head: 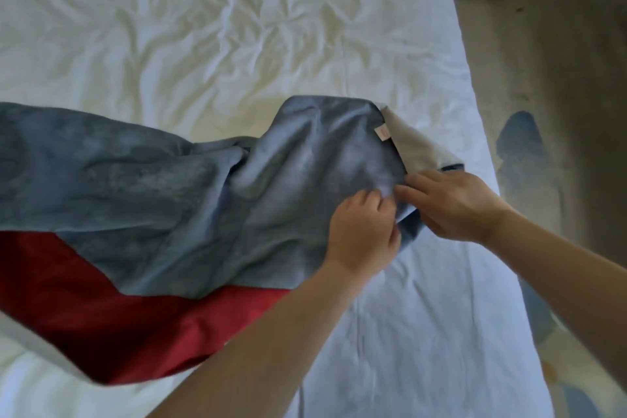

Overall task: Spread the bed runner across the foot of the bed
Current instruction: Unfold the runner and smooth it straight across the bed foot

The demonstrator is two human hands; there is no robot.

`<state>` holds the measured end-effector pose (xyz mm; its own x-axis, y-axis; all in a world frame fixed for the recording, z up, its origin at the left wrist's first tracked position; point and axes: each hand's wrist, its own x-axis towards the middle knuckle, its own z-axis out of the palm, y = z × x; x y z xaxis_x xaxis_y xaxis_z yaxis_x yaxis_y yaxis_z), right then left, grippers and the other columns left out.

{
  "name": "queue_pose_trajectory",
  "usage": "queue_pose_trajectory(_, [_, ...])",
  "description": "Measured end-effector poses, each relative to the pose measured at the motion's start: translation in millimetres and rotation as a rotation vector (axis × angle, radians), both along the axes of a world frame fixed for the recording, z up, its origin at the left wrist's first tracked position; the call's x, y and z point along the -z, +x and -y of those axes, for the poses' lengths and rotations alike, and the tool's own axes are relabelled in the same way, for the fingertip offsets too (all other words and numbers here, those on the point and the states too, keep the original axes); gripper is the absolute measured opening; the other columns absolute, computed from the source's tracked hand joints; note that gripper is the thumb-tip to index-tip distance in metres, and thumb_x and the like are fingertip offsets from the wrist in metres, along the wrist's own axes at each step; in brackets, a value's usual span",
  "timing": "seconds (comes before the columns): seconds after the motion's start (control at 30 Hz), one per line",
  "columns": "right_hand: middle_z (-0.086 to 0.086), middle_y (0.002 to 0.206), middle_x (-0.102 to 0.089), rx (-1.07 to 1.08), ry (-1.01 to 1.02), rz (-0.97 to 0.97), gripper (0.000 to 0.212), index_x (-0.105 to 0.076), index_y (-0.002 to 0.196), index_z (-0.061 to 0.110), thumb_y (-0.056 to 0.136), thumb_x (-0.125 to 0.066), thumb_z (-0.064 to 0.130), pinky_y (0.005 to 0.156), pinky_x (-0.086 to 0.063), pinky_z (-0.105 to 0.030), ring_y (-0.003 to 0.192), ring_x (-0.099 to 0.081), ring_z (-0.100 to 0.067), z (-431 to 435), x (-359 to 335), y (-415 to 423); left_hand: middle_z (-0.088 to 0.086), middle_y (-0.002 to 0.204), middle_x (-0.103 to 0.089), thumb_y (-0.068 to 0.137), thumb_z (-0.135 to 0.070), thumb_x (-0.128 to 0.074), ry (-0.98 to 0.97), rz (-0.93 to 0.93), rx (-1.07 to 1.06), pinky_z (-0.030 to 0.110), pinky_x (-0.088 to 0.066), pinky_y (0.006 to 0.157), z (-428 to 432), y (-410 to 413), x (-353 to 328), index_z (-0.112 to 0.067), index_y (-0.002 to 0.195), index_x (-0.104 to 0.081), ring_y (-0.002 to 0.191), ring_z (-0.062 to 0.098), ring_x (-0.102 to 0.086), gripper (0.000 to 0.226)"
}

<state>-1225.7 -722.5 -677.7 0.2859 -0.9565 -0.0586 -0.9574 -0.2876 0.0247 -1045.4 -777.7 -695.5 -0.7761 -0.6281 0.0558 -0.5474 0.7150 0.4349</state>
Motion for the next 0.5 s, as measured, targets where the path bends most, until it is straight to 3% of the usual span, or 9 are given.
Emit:
queue_pose_trajectory(0.13, [-0.015,0.096,-0.067,-0.091,-0.01,0.068,0.044,-0.069,0.104,0.005,0.087,-0.029,0.009,0.056,-0.052,-0.039,0.08,-0.064,-0.035,-46.7,19.5,14.8,0.011,0.111,-0.064,0.077,-0.026,-0.056,0.073,0.024,0.03,0.039,-0.046,0.094,-43.9,18.8,17.1,-0.009,0.11,-0.064,0.105,0.029,-0.058,0.038])
queue_pose_trajectory(0.23, [-0.016,0.095,-0.067,-0.09,0.0,0.069,0.043,-0.067,0.108,0.002,0.087,-0.03,0.008,0.054,-0.052,-0.039,0.078,-0.064,-0.037,-66.3,33.7,17.5,0.009,0.118,-0.062,0.081,-0.021,-0.051,0.0,0.017,0.08,0.036,-0.043,0.1,-64.3,25.2,28.0,-0.008,0.117,-0.063,0.106,0.026,-0.057,0.04])
queue_pose_trajectory(0.37, [-0.017,0.095,-0.067,-0.074,-0.046,0.084,0.029,-0.068,0.103,0.0,0.085,-0.045,0.002,0.058,-0.052,-0.04,0.081,-0.064,-0.035,-64.9,44.8,16.0,0.005,0.112,-0.065,0.079,-0.019,-0.062,-0.109,0.04,0.057,0.033,-0.045,0.097,-69.4,27.6,41.9,-0.009,0.116,-0.065,0.101,0.023,-0.06,0.038])
queue_pose_trajectory(0.43, [-0.014,0.087,-0.068,-0.08,-0.102,0.093,0.018,-0.07,0.092,0.003,0.087,-0.053,0.001,0.056,-0.051,-0.039,0.075,-0.065,-0.032,-57.8,47.7,17.2,0.003,0.103,-0.068,0.077,-0.021,-0.07,-0.14,0.051,0.025,0.032,-0.049,0.09,-65.6,24.8,47.1,-0.01,0.11,-0.069,0.095,0.021,-0.063,0.035])
queue_pose_trajectory(0.5, [-0.011,0.074,-0.066,-0.08,-0.198,0.092,0.021,-0.069,0.077,0.006,0.09,-0.054,0.001,0.051,-0.049,-0.036,0.066,-0.063,-0.028,-51.1,50.5,17.9,0.0,0.091,-0.068,0.077,-0.016,-0.072,-0.168,0.046,-0.014,0.03,-0.052,0.08,-63.9,18.9,50.6,-0.013,0.098,-0.072,0.085,0.02,-0.063,0.021])
